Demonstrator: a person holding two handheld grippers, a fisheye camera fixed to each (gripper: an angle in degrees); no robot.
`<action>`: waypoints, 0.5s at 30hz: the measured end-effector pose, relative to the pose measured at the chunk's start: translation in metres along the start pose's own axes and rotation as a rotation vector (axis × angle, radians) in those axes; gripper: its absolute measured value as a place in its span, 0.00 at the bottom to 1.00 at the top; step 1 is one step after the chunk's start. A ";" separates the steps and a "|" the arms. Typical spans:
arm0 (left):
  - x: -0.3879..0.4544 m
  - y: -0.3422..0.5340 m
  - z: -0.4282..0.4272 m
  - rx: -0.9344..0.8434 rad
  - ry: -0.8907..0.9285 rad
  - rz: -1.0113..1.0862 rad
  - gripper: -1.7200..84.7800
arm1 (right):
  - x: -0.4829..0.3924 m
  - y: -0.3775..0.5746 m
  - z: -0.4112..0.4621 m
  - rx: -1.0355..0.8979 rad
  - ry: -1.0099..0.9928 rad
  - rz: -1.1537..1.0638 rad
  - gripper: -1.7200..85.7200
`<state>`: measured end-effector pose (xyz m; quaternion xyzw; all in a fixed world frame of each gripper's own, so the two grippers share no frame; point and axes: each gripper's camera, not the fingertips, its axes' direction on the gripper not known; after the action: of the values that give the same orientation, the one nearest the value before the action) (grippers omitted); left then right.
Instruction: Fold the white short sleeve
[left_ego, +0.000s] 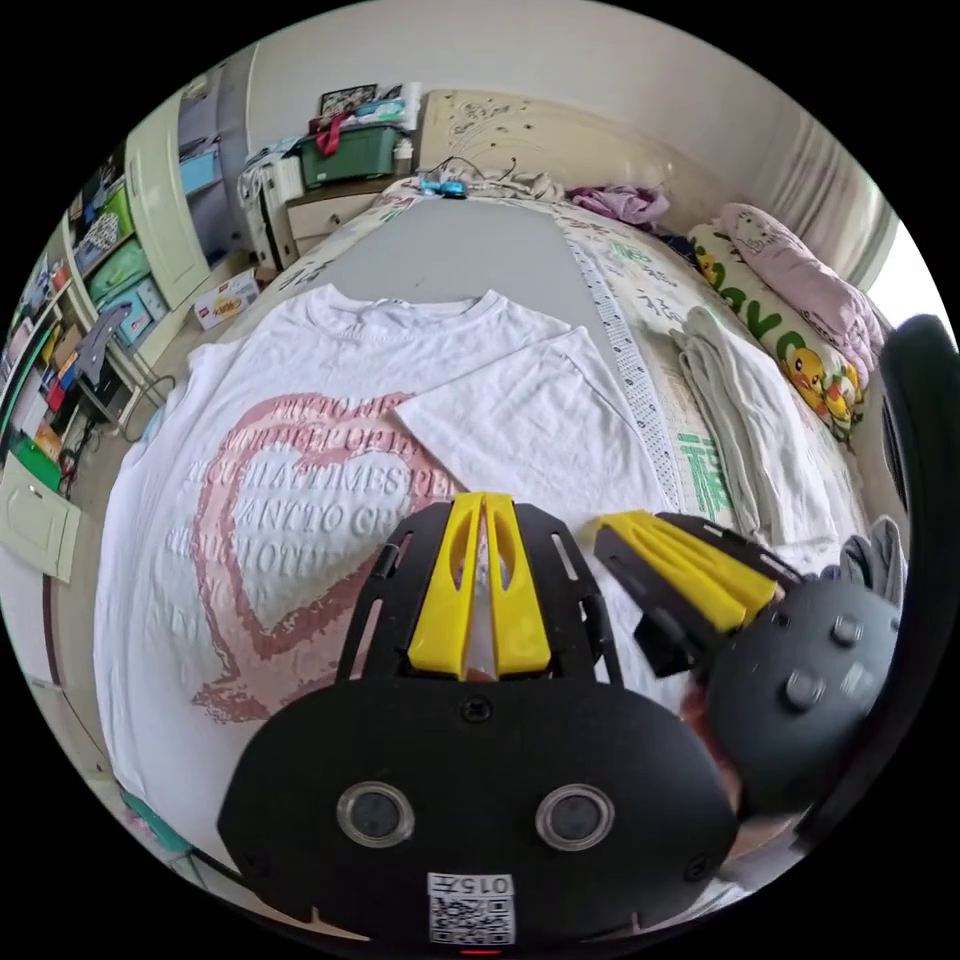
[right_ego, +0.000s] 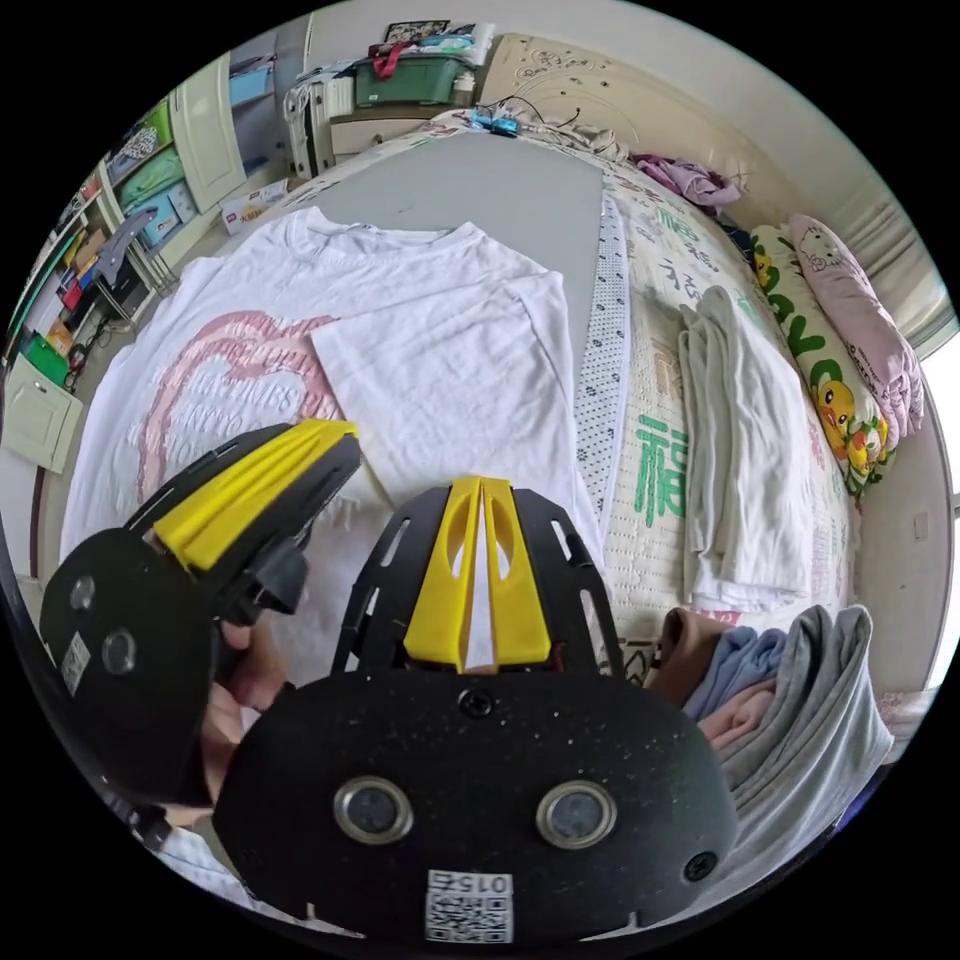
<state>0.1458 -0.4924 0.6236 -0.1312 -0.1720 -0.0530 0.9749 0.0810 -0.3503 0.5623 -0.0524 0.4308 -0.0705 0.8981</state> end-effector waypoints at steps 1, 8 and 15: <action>-0.004 -0.002 0.006 -0.008 0.005 -0.037 0.01 | -0.009 -0.003 0.007 -0.002 0.022 0.004 0.01; -0.043 -0.004 0.033 0.042 0.217 -0.117 0.01 | -0.051 -0.017 0.047 0.000 0.203 0.049 0.01; -0.085 -0.005 0.065 0.042 0.443 -0.203 0.02 | -0.098 -0.028 0.094 -0.011 0.462 0.028 0.01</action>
<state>0.0447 -0.4743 0.6536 -0.0783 0.0328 -0.1746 0.9810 0.0917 -0.3578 0.7003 -0.0338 0.6260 -0.0658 0.7763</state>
